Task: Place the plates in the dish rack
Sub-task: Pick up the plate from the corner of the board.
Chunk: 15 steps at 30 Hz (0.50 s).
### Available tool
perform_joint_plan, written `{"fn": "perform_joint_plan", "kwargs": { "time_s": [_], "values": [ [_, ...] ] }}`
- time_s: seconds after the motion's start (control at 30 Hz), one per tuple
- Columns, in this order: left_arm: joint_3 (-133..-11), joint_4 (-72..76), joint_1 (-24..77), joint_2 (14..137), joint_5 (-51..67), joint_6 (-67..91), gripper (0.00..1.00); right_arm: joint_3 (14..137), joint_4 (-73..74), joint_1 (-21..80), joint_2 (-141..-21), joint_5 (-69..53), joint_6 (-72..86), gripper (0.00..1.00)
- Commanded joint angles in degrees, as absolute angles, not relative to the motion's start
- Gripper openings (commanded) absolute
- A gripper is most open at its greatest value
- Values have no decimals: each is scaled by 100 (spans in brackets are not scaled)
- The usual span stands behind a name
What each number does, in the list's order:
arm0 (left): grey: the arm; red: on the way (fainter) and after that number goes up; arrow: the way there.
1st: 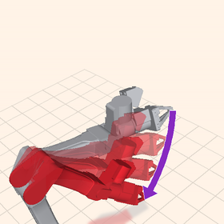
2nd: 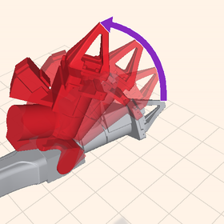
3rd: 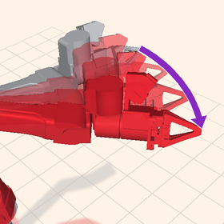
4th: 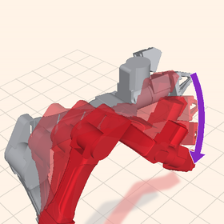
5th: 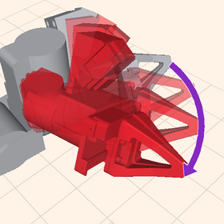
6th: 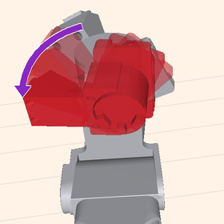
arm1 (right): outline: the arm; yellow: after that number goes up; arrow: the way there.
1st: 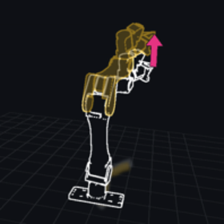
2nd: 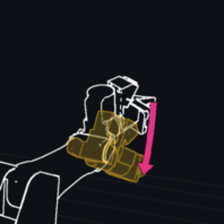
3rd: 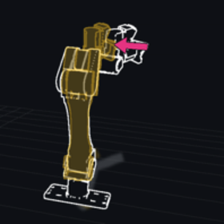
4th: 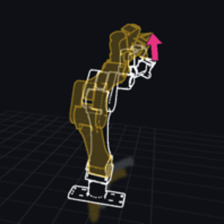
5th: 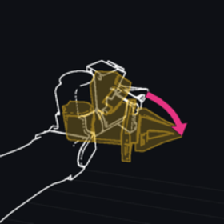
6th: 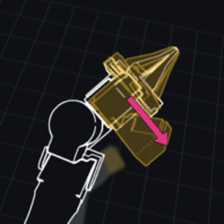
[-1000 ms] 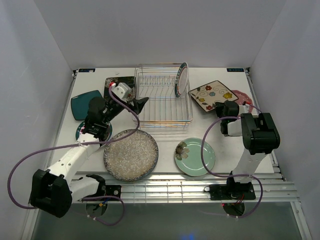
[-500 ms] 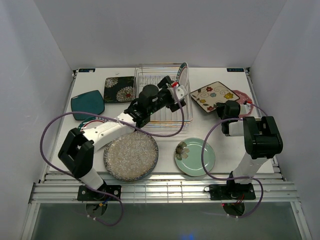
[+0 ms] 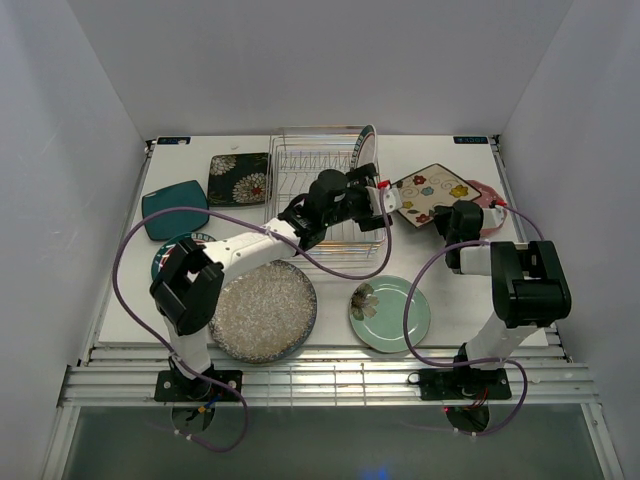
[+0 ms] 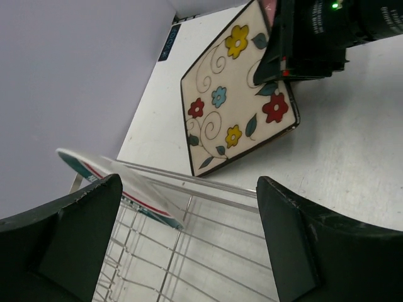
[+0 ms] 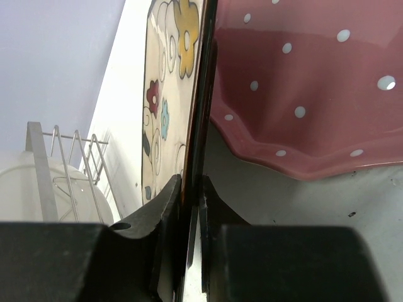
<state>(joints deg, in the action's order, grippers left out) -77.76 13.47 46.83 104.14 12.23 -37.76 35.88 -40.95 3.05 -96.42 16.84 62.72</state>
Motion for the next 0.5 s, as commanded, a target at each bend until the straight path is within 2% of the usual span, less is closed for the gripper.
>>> {"fn": "perform_joint_plan", "kwargs": {
  "time_s": [0.0, 0.23, 0.47],
  "values": [
    [-7910, 1336, 4904, 10441, 1695, -4279, 98, 3674, -4746, 290, -9237, 1890, 6073, 8],
    [-7857, 1336, 4948, 10626, 2267, -4359, 98, 3639, -4711, 281, -8956, 1819, 5986, 8],
    [-8042, 1327, 5238, 10986, 2128, -4631, 98, 3665, -4474, 290, -8623, 1688, 5889, 8]
  ]
}}
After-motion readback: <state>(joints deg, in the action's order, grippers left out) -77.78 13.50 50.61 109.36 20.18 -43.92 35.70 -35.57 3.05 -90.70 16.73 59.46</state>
